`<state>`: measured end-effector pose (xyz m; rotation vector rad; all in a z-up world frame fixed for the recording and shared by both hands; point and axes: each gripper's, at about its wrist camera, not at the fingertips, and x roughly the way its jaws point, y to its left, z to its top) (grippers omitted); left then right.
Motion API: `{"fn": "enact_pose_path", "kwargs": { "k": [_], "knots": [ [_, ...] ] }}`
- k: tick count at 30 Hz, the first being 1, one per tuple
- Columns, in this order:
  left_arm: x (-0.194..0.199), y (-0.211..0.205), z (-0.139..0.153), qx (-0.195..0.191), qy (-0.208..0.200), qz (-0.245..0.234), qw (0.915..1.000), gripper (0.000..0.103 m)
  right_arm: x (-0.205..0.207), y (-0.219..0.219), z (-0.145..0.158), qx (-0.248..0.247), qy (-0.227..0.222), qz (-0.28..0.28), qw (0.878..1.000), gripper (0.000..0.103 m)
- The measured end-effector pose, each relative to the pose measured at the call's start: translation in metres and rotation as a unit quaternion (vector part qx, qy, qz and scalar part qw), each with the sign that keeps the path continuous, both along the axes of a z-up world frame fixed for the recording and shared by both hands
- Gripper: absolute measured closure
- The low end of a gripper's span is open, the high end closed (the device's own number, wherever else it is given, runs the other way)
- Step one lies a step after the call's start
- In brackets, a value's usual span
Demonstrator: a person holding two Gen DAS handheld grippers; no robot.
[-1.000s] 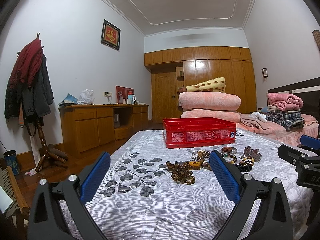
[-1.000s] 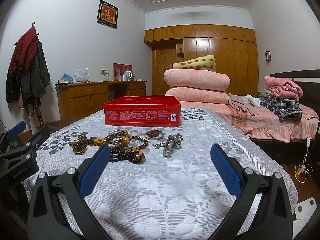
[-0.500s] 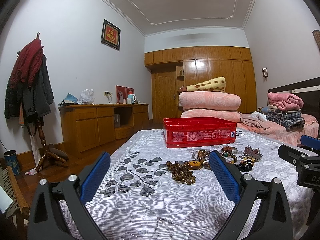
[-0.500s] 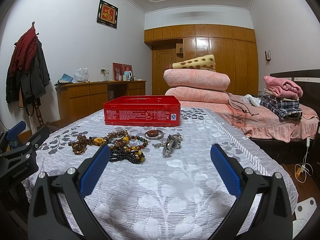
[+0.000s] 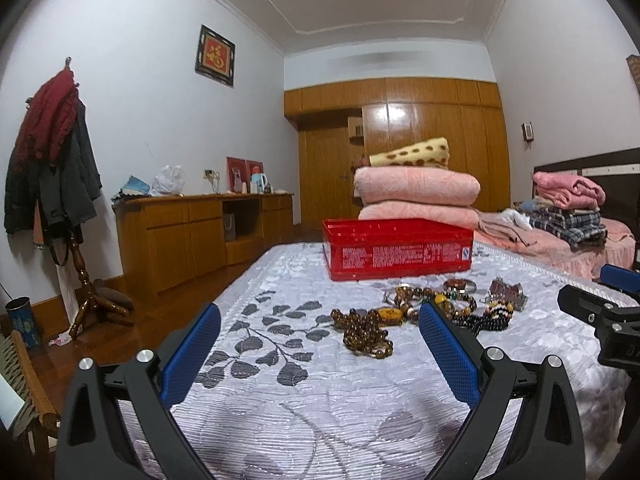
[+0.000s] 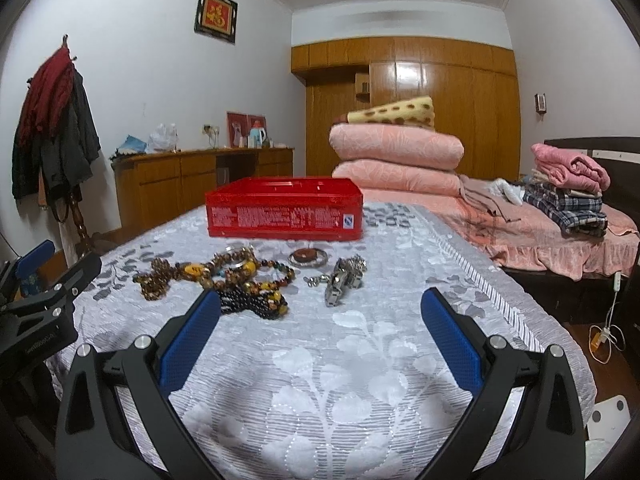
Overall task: Organize jewelry
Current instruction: 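Grasp the silver watch with the right gripper while the left gripper grasps the brown bead strand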
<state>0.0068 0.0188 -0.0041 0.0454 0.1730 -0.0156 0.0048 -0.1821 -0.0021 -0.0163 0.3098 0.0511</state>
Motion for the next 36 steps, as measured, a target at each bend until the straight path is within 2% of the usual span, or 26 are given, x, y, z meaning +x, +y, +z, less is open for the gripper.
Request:
{"fn": "enact_pose_path", "kwargs": {
  "k": [10,14,17,21,26,31,33,36],
  "knots": [
    [0.031,-0.012,0.007,-0.011,0.085,-0.031,0.9958,0.009,0.029,-0.014,0.002,0.027,0.062,0.001,0.998,0.006],
    [0.048,-0.015,0.006,-0.022,0.129,-0.045,0.9904,0.021,0.042,-0.014,0.003,0.026,0.083,0.000,0.996,0.006],
    [0.059,-0.017,0.006,-0.022,0.149,-0.049,0.9874,0.024,0.050,-0.014,0.002,0.021,0.096,0.000,0.995,0.006],
    [0.074,-0.017,0.004,-0.030,0.183,-0.058,0.9809,0.036,0.060,-0.017,0.003,0.021,0.112,-0.003,0.993,0.006],
    [0.095,-0.021,0.000,-0.043,0.221,-0.069,0.9719,0.046,0.071,-0.022,0.004,0.024,0.126,-0.004,0.992,0.006],
    [0.113,-0.027,-0.007,-0.045,0.253,-0.077,0.9634,0.060,0.081,-0.027,0.004,0.028,0.135,-0.005,0.990,0.006],
    [0.118,-0.027,-0.009,-0.044,0.259,-0.073,0.9620,0.066,0.086,-0.029,0.004,0.028,0.139,-0.004,0.990,0.006],
    [0.119,-0.028,-0.009,-0.043,0.263,-0.070,0.9612,0.069,0.092,-0.032,0.003,0.028,0.147,-0.006,0.989,0.006]
  ]
}}
